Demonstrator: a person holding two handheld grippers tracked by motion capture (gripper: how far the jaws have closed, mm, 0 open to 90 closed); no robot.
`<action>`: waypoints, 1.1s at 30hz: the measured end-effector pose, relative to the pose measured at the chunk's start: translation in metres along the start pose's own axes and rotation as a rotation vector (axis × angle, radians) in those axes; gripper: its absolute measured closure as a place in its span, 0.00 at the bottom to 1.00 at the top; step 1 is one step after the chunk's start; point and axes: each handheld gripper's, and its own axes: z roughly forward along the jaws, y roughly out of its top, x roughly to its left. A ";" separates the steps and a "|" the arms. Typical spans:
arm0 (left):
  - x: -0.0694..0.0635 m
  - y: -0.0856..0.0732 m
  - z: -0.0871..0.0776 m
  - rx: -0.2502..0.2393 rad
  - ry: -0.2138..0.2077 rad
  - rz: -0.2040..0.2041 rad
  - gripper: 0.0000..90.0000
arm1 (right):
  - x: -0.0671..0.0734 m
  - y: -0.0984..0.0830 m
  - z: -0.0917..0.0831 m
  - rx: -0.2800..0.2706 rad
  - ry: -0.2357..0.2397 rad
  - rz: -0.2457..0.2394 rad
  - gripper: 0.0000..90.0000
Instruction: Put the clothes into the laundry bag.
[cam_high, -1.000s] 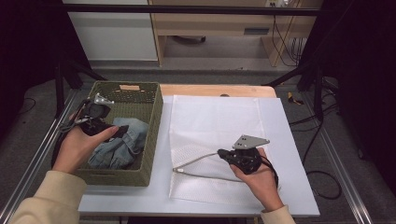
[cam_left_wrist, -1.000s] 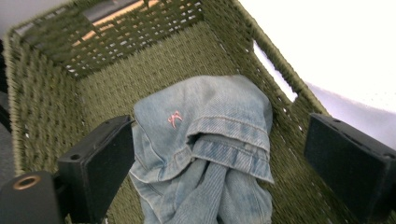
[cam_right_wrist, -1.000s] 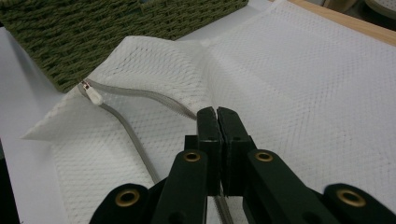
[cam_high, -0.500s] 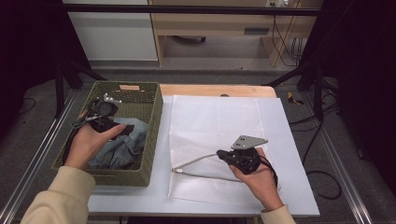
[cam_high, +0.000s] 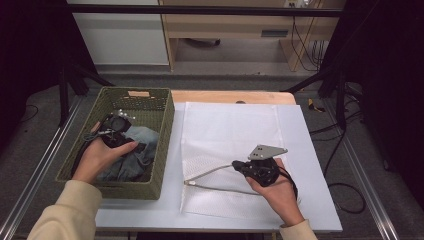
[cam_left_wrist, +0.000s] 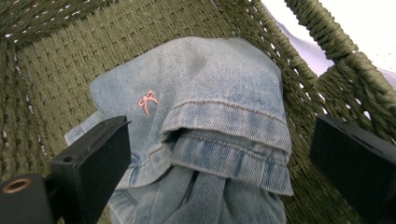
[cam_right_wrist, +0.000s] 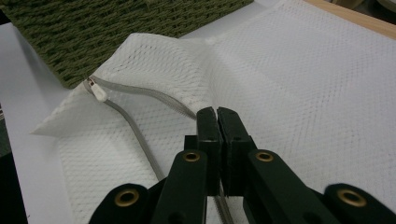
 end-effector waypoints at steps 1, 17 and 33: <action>-0.002 -0.001 0.006 0.014 -0.003 -0.003 0.05 | 0.000 0.000 0.000 0.001 0.001 -0.003 0.98; 0.000 -0.003 0.040 0.064 -0.011 0.008 0.06 | 0.002 0.000 0.002 0.009 0.001 -0.014 0.98; 0.009 -0.012 0.036 0.020 -0.032 -0.042 0.05 | 0.001 0.000 -0.003 0.001 0.000 -0.007 0.98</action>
